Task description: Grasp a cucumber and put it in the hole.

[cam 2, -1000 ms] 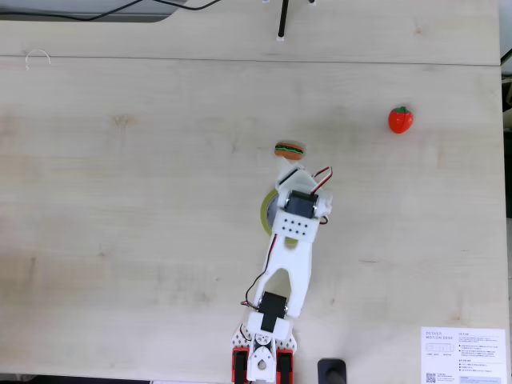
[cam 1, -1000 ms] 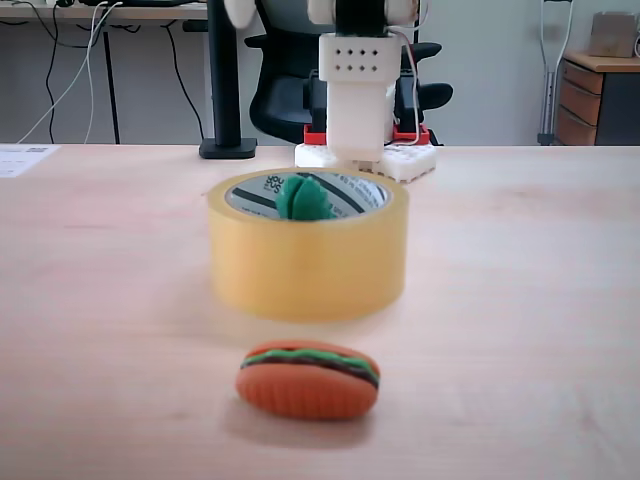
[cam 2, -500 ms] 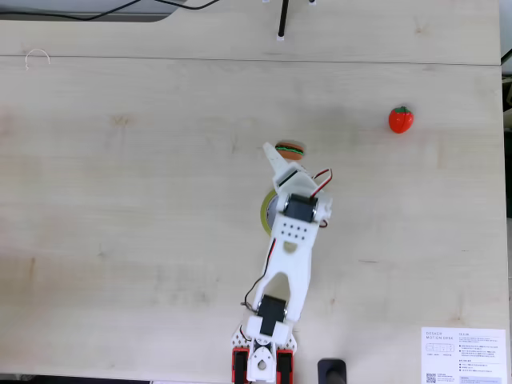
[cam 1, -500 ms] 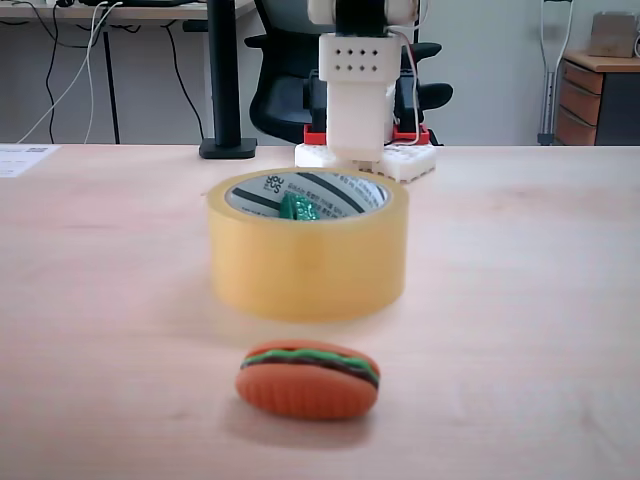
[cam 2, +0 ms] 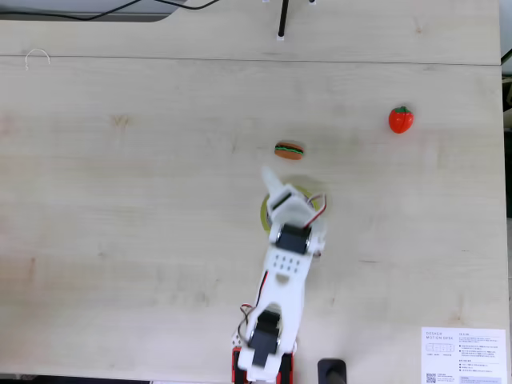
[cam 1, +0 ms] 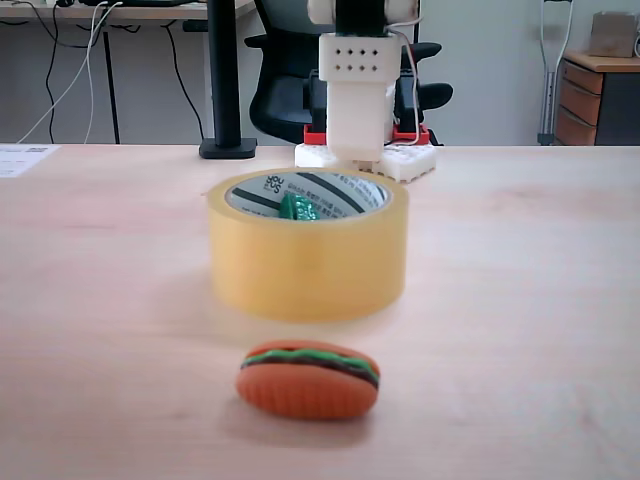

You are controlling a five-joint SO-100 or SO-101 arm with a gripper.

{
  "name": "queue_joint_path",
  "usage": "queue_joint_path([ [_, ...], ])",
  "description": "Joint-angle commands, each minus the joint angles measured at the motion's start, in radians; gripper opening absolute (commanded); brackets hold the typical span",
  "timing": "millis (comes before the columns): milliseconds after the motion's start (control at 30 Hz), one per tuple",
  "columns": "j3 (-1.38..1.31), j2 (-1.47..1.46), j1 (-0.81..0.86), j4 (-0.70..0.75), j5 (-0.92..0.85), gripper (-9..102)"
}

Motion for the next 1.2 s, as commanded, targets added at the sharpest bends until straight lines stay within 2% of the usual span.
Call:
queue_joint_path([
  [0,0.110,0.160,0.002,0.014,-0.006,47],
  [500,0.703,0.606,-0.061,-0.140,-0.064,33],
  [867,0.930,0.762,-0.061,-0.206,-0.212,22],
  [1067,1.098,1.006,-0.061,-0.252,-0.247,20],
  [1167,1.123,1.035,-0.061,-0.258,-0.298,19],
])
